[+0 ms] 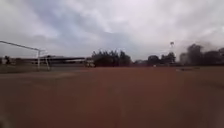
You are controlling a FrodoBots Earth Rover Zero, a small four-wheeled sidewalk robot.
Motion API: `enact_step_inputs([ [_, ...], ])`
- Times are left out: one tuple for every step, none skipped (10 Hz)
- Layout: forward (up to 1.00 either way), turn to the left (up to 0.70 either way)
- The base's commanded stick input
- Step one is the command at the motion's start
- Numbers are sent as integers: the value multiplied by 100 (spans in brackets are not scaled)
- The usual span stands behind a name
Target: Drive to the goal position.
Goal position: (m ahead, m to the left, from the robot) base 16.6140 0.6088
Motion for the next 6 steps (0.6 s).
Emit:
enact_step_inputs([
  [70, 0],
  [70, 0],
  [70, 0],
  [70, 0],
  [70, 0],
  [70, 0],
])
